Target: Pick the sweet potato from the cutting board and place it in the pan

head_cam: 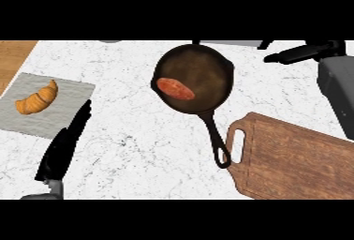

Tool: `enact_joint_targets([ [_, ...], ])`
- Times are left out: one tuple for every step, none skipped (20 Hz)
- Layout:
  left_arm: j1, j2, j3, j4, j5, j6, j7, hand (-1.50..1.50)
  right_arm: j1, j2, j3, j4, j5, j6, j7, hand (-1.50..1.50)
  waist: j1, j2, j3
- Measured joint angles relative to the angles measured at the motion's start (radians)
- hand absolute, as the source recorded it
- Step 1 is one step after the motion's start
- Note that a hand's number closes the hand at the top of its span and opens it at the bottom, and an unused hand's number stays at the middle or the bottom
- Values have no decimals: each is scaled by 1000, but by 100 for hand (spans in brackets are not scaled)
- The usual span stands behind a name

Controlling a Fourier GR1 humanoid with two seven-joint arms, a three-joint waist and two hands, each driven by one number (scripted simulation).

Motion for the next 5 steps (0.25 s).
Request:
enact_joint_targets([
  [-2, -1, 1, 0, 4, -2, 1, 0, 7, -21, 2, 2, 3, 20, -9, -150, 1, 1, 0],
  [6, -2, -3, -3, 3, -4, -3, 0, 19, -37, 4, 4, 6, 38, -20, -150, 2, 1, 0],
  [10, -6, -8, -6, 0, -2, -3, 0, 23, -50, 5, 8, 8, 52, -23, -150, 2, 0, 1],
  [5, -9, -9, -3, -2, 1, -3, 0, 31, -63, 5, 9, 10, 66, -35, -150, 1, 1, 1],
  [5, -9, -8, -3, 2, -3, -6, 0, 35, -78, 7, 11, 13, 83, -40, -150, 5, 3, 1],
])
